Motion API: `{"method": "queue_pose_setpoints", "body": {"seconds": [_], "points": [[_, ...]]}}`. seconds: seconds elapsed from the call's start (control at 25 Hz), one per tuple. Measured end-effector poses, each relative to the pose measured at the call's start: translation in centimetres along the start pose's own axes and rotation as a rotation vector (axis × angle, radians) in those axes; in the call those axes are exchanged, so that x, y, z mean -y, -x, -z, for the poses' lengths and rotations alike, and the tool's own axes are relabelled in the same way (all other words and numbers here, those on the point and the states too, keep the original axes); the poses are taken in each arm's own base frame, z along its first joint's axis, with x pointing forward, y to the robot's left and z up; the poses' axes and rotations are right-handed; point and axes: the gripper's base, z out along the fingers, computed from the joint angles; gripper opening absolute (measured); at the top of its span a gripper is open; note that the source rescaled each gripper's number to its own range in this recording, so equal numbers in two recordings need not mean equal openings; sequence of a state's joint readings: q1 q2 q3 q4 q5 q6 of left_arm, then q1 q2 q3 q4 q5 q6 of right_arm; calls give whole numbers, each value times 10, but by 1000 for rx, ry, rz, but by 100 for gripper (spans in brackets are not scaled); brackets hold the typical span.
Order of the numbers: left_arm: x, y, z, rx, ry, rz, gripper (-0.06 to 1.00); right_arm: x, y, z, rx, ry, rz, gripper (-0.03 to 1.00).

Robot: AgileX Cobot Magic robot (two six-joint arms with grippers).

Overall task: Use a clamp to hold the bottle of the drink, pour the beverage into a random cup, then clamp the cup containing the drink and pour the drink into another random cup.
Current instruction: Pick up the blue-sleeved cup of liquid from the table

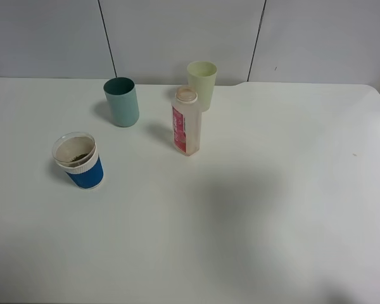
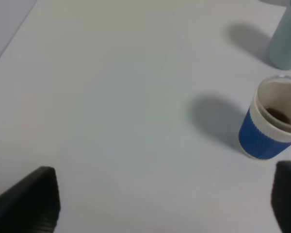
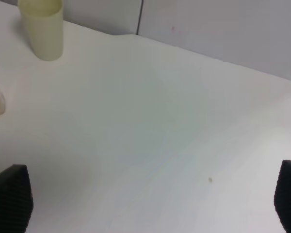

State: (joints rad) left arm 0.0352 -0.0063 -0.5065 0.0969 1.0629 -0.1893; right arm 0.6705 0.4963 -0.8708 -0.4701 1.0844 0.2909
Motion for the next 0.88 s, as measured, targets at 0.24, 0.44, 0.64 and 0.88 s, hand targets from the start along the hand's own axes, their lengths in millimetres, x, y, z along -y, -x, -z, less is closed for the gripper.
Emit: {"method": "queue_pose_setpoints", "body": {"seconds": [0.24, 0.44, 0.64, 0.88], "points": [[0, 0, 0, 0, 0, 0, 62, -2, -15, 14, -35, 90, -47, 100], [0, 0, 0, 0, 0, 0, 62, -17, -61, 0, -151, 198, -12, 100], [0, 0, 0, 0, 0, 0, 62, -25, -97, -10, -166, 255, -28, 100], [0, 0, 0, 0, 0, 0, 62, -22, -108, -3, -54, 281, -60, 100]]}}
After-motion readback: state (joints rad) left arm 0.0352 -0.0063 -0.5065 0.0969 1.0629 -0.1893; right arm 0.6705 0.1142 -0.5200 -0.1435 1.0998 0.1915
